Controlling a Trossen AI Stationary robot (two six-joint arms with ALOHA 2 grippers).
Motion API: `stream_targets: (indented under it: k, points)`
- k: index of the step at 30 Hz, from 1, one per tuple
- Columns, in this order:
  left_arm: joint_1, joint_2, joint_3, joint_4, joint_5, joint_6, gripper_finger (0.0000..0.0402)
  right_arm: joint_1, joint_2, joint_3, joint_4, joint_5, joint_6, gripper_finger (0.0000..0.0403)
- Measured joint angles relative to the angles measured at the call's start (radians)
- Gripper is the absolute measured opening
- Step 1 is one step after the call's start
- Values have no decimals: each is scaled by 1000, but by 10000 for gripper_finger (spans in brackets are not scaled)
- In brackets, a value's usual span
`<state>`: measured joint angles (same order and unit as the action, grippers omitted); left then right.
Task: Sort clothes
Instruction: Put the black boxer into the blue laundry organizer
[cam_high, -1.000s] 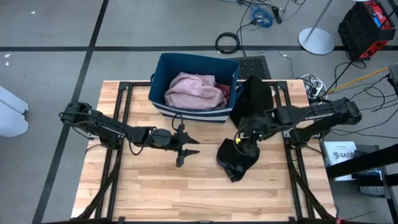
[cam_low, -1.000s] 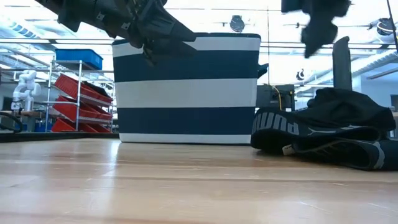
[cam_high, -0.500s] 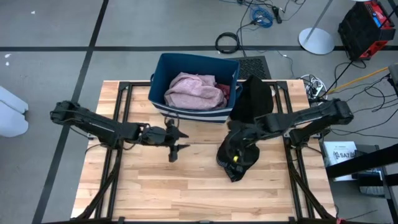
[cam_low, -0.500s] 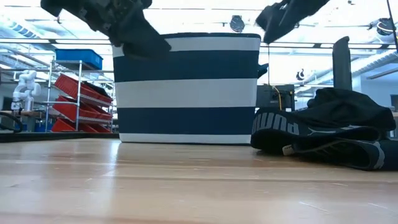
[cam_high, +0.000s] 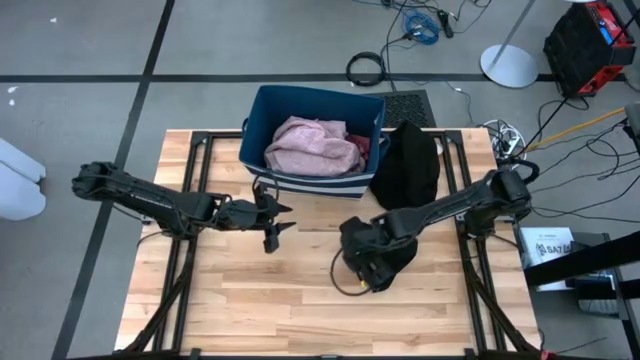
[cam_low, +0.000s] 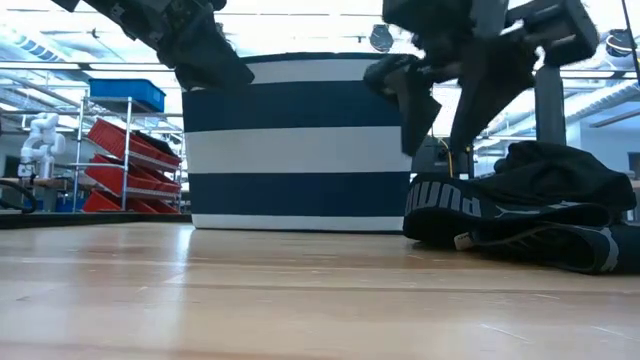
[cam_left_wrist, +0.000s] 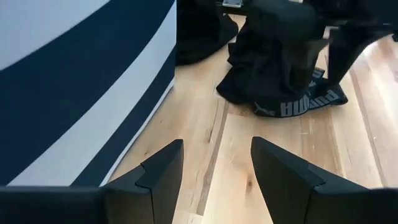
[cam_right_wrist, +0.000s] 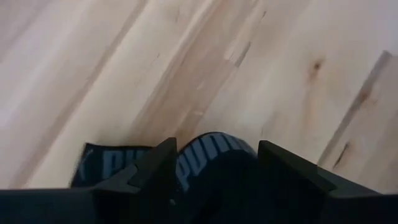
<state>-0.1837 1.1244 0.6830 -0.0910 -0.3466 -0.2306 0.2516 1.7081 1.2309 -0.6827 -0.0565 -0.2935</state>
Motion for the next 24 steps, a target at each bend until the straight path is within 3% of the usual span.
stream_targets:
  k: [10,18,21,24]
  points:
    - [0,0,0,-1,-1,0,199,9,176,143,-164,56,-97,212]
    - [0,0,0,-1,-1,1,199,8,201,172,-239,163,-115,210]
    - [0,0,0,-1,-1,1,199,8,201,172,-241,164,-115,193]
    - [0,1,0,-1,-1,1,199,8,201,172,-248,165,-115,149]
